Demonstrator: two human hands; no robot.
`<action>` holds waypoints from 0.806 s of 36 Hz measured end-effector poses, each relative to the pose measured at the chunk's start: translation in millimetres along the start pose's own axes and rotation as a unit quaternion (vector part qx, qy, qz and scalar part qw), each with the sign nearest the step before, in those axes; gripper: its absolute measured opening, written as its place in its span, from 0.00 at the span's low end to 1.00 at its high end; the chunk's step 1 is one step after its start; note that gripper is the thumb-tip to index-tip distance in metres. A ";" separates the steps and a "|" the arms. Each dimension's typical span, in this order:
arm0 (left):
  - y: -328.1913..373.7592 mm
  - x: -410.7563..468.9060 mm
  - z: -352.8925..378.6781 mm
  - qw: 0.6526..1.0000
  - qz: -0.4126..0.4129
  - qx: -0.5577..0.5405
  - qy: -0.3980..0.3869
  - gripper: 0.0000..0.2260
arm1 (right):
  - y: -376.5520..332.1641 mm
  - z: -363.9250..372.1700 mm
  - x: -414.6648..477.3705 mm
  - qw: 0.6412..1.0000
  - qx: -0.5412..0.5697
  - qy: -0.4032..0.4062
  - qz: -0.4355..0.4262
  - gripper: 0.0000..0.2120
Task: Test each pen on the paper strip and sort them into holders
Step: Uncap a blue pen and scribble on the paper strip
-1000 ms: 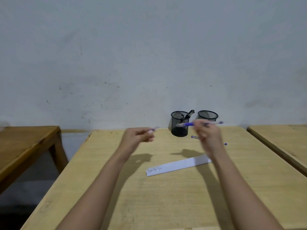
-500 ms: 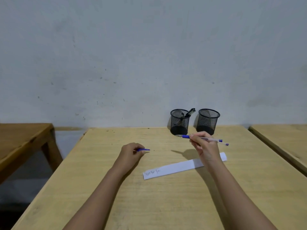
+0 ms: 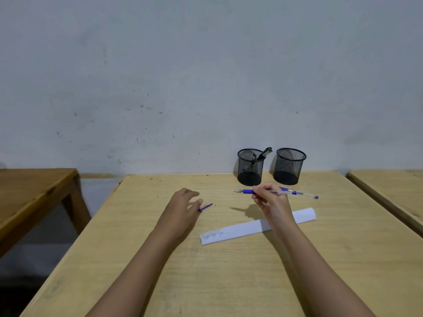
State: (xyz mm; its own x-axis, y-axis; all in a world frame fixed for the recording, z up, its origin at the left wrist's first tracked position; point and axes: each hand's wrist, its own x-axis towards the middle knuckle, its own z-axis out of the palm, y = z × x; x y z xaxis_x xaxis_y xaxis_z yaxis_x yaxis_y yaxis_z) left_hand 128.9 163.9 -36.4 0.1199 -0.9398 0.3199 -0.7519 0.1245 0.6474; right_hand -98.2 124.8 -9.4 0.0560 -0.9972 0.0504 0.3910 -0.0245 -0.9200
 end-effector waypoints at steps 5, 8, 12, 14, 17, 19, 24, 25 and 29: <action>23.8 -50.6 -4.6 0.997 0.068 0.038 -0.017 0.15 | 8.2 14.0 -6.1 1.000 0.018 0.001 -0.004 0.05; 29.8 -74.9 -0.4 0.989 0.102 0.087 -0.059 0.21 | 14.1 22.5 -10.5 0.999 0.047 0.007 0.021 0.04; 28.7 -90.8 8.6 0.978 0.106 0.140 -0.116 0.29 | 19.4 30.1 -16.0 0.996 0.072 -0.002 0.057 0.08; 25.7 -93.2 13.4 0.975 0.090 0.152 -0.136 0.31 | 23.6 31.9 -19.0 0.999 0.029 -0.015 0.042 0.06; 21.0 -94.0 18.3 0.968 0.047 0.162 -0.184 0.34 | 30.0 33.2 -23.8 0.993 -0.114 -0.026 0.006 0.10; 19.6 -93.5 20.2 0.962 0.028 0.177 -0.207 0.35 | 34.9 32.5 -24.7 0.982 -0.186 -0.023 -0.002 0.11; 18.3 -92.9 23.2 0.954 0.029 0.207 -0.213 0.35 | 42.9 27.5 -22.9 0.984 -0.172 -0.046 0.017 0.06; 18.3 -93.4 23.1 0.954 0.029 0.208 -0.213 0.35 | 42.8 27.2 -23.4 0.983 -0.176 -0.049 0.014 0.07; 19.3 -93.5 22.7 0.953 0.029 0.214 -0.215 0.35 | 45.6 28.3 -22.6 0.963 -0.265 -0.048 -0.014 0.10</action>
State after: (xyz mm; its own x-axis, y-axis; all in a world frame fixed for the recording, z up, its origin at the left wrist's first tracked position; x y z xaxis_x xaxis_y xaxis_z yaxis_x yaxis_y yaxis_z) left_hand 88.6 247.0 -69.6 -0.1369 -0.9903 -0.0256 -0.9556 0.1252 0.2667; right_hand -55.7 148.2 -41.5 0.1466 -0.9850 0.0911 -0.1296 -0.1104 -0.9854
